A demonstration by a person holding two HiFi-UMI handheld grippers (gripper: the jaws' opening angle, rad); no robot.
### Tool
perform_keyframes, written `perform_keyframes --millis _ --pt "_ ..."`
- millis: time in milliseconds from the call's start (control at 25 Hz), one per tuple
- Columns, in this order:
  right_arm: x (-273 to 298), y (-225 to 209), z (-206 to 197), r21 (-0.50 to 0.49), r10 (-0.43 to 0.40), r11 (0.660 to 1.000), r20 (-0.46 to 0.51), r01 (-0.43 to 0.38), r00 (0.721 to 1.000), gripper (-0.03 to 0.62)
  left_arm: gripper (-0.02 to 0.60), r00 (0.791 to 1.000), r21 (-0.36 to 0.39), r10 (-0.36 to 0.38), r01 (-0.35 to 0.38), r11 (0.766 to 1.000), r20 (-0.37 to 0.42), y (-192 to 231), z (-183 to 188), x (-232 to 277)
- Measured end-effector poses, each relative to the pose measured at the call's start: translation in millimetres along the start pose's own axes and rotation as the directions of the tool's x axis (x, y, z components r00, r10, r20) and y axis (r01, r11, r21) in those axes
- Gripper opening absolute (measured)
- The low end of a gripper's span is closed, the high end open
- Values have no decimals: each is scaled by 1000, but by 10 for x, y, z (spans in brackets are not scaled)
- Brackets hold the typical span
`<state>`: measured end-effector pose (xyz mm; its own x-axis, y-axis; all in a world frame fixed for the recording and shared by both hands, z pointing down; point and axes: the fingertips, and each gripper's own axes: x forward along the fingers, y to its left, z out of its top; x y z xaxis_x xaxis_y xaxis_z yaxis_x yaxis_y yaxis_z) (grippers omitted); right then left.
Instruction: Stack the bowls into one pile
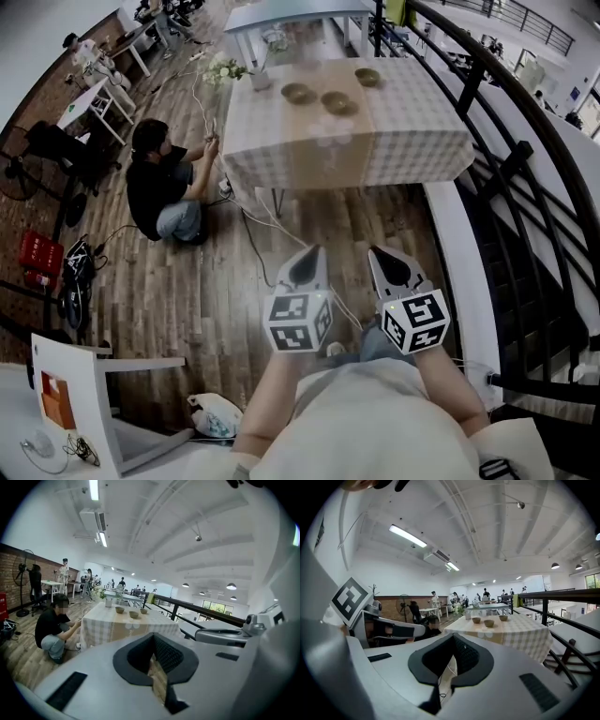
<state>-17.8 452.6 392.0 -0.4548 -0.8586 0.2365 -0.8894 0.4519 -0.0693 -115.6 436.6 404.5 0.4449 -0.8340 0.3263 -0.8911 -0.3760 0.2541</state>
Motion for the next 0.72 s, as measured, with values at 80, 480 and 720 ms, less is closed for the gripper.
perform_keyframes --millis 80,480,720 --pt "30 38 2 -6 12 1000 1 -12 1000 -2 2 1000 -2 -2 2 1000 -2 19 -13 4" --pt "44 20 57 37 10 999 16 -11 1000 0 2 1000 -20 -16 16 1000 -3 85 -40 -9" --pt "167 -33 36 37 13 999 12 -13 1000 0 2 1000 -24 -8 8 1000 -9 173 -54 79"
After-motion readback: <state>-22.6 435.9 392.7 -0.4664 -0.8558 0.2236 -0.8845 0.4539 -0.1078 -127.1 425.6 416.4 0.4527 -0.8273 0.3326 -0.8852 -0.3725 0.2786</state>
